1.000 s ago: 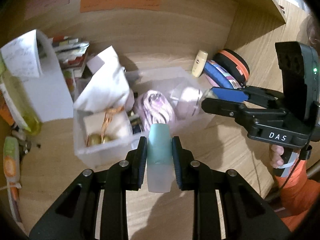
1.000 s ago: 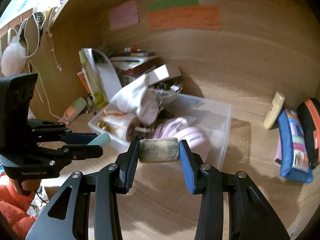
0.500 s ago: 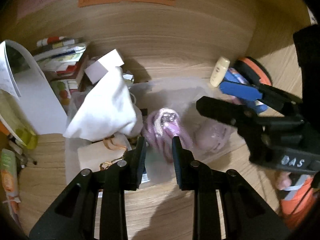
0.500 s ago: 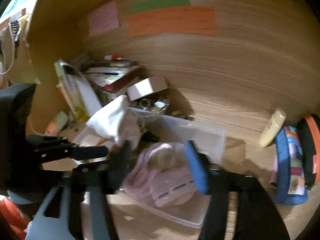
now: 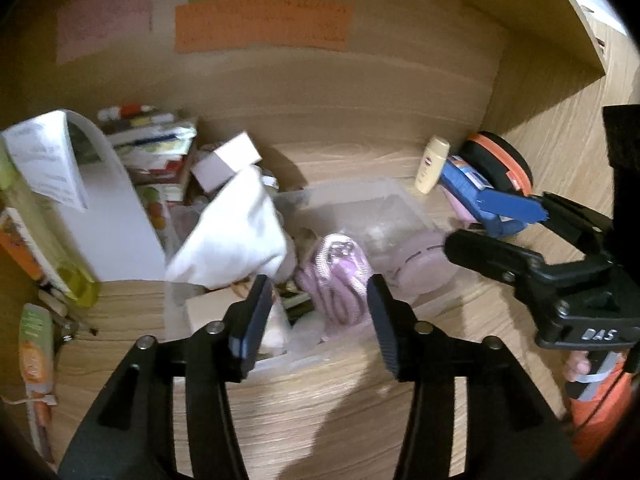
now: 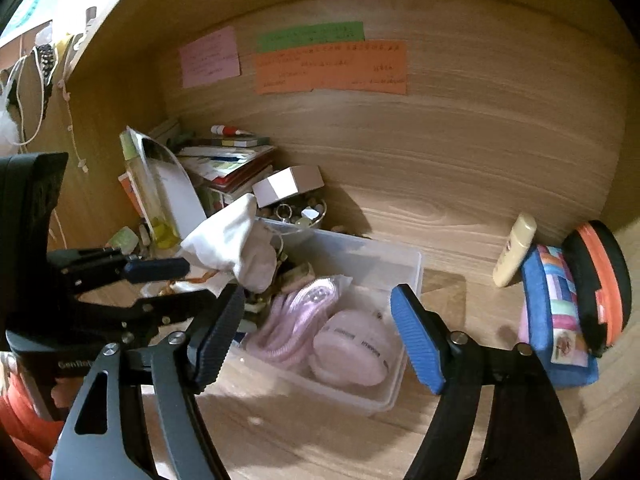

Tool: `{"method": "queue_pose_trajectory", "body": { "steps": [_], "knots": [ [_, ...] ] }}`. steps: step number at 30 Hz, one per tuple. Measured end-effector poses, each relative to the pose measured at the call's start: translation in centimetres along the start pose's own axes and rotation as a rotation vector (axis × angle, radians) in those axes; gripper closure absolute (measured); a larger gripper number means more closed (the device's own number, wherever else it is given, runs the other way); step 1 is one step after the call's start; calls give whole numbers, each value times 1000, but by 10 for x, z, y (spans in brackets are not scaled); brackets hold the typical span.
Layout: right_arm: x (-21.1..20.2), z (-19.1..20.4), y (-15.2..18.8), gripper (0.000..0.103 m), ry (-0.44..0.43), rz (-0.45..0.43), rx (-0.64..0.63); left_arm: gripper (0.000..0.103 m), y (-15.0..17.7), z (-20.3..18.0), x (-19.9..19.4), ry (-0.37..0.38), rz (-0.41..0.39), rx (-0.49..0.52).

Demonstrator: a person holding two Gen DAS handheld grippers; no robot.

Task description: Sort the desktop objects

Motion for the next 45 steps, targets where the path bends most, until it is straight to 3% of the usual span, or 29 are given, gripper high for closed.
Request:
{"method": "queue_pose_trajectory", "body": {
  "steps": [2,7,10,13,22,41,45],
  "knots": [
    [-4,2,4,22,7,-4,-5,39,3,1,-4,-36,-26,-1],
    [-12,8,16,20,21,-23,-7,37,14,8,-11,-70,-52,-34],
    [-12,10,23,11,23,-4,6,36,20,10,-12,-96,-60,-40],
    [-14,13,31,6,23,2,17,29,27,14,-16,-108,-69,-60],
    [-21,19,43,2,20,-14,30,20,40,22,-21,-109,-88,-95],
    [-19,13,47,2,-11,1,69,18,44,15,-15,-99,-69,-100],
    [-17,10,48,2,-23,4,80,11,44,16,-14,-107,-78,-106]
  ]
}}
Point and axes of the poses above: each gripper's, at about its wrist camera, not at the fingertips, and x roughly the way its jaws point, z to its left, y to its underside, the point moved 4 cm from there along x, roughly the way its jaws point, and after that the axes turned 13 degrees about z, right-handed, at the moved point
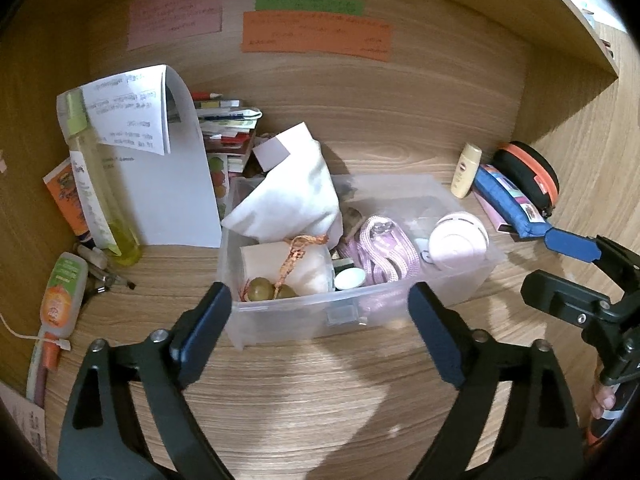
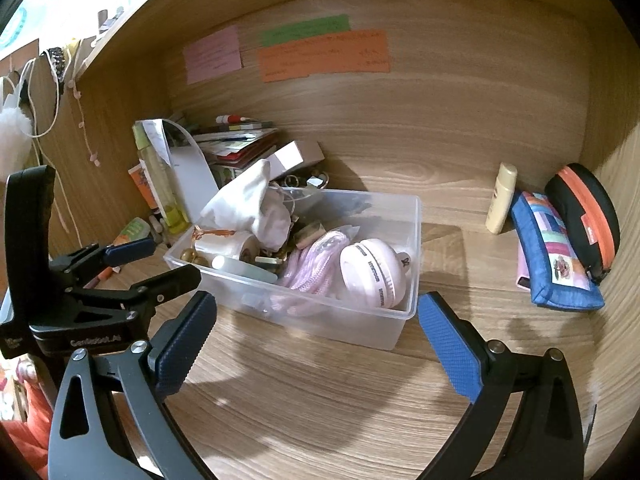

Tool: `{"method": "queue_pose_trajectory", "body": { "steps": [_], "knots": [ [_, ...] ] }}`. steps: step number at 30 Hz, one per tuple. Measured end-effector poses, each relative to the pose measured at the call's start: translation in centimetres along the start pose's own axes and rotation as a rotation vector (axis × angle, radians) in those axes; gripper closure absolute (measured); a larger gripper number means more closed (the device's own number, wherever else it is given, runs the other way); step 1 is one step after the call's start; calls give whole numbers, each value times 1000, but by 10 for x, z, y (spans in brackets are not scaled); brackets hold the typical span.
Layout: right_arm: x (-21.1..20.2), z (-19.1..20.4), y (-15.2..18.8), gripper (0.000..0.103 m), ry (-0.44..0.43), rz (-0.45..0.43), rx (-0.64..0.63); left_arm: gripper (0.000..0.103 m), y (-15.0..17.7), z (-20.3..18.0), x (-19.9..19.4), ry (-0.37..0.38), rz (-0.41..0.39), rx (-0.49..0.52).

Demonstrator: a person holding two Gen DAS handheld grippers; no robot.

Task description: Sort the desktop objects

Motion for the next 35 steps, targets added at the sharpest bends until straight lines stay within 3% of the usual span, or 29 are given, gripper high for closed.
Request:
{"method": "queue_pose_trajectory", "body": {
  "steps": [11,35],
  "knots": [
    [1,-2,1,2,-17,5,10,10,-1,2,-4,34,-9,-25],
    [1,-2,-1,2,-19,3,4,7,2,-4,-7,-12,-17,46]
  ]
}}
Point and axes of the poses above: each gripper's, at about its wrist camera, not at the fingertips, and x roughly the way its jaws point, z to its left, y to its underside, the point moved 4 cm from there along x, roughly the way its jaws point, and after that the axes turned 13 degrees about z, right-handed, at the moved point
